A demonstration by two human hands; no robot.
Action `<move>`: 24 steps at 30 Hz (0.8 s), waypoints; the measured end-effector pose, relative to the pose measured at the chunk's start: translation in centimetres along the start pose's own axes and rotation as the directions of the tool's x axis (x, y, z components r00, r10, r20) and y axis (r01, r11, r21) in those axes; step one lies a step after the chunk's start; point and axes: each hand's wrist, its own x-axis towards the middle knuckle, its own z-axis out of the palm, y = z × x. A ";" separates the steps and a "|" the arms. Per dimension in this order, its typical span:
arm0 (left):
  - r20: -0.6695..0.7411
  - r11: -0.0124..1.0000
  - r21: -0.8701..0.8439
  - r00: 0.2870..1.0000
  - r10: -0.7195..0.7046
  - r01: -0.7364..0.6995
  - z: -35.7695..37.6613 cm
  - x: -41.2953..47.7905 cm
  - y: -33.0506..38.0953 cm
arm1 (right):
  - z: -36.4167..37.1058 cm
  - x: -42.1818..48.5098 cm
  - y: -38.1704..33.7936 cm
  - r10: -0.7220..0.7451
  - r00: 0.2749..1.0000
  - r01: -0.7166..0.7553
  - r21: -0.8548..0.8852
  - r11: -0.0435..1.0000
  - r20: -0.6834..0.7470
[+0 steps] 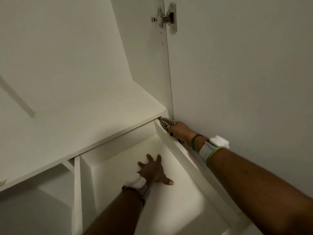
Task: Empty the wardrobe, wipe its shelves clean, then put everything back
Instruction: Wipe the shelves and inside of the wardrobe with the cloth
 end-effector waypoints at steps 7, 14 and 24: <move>0.030 1.000 -0.020 1.000 -0.010 0.011 0.6 1.5 -0.2 | 1.6 5.4 0.8 0.008 1.000 -0.008 -0.065 0.998 0.012; -0.002 1.000 0.017 1.000 0.010 -0.010 -0.4 0.2 0.4 | 0.2 -3.3 1.7 0.007 0.999 -0.022 -0.294 0.956 -0.053; -0.022 0.999 0.025 0.999 -0.046 0.047 -0.9 -1.7 2.4 | -3.9 -13.6 3.6 0.136 0.990 -0.084 -0.609 0.789 0.039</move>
